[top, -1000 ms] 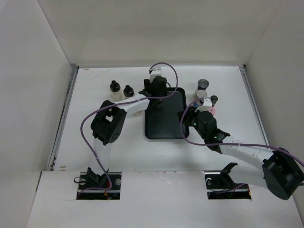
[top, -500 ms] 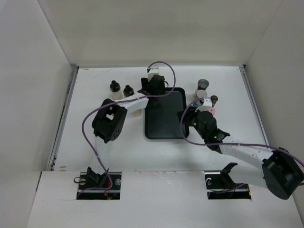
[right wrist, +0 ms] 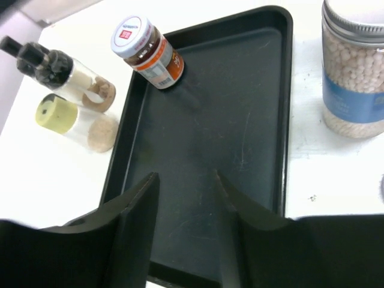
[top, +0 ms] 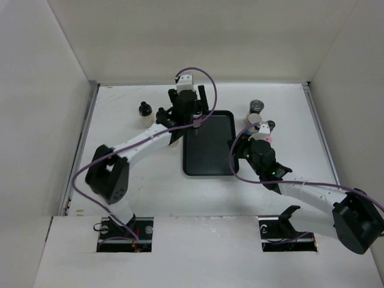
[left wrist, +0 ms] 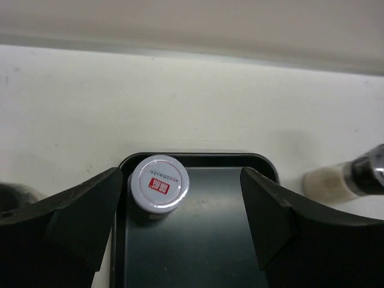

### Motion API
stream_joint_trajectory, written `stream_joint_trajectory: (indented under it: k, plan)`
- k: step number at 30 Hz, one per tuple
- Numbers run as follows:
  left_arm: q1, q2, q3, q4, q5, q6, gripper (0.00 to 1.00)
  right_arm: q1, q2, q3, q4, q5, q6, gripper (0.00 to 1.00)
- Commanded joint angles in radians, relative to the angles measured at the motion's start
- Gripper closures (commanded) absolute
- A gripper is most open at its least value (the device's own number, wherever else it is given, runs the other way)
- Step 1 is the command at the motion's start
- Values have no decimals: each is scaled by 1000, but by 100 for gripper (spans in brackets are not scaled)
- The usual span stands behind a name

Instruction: Organize the condiment bottles

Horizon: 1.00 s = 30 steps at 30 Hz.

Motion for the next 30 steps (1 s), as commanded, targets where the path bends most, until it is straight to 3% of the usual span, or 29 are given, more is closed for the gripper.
stream_joint_trajectory:
  k: [1,3,6,7,11,14,24,30]
  plan:
    - [-4,-200,-131,48,-14,-4,23,-5,-29,-6,59,14,-3,62]
    - [5,-295,-242,39,-44,-19,24,-5,-17,0,56,9,-3,71]
    - [25,-402,-381,5,-81,-36,24,0,0,11,53,12,-5,70]
    - [31,-424,-413,-10,-86,-39,24,3,4,12,57,11,-5,66]
    - [65,-436,-482,-49,-80,-51,29,5,20,14,59,3,-5,35]
    - [88,-397,-482,-46,-42,-48,31,5,17,14,59,6,-5,25]
    - [129,-211,-424,-12,15,-48,34,9,27,15,68,2,-9,23]
    - [133,-215,-424,20,1,-51,61,14,38,18,68,0,-13,24]
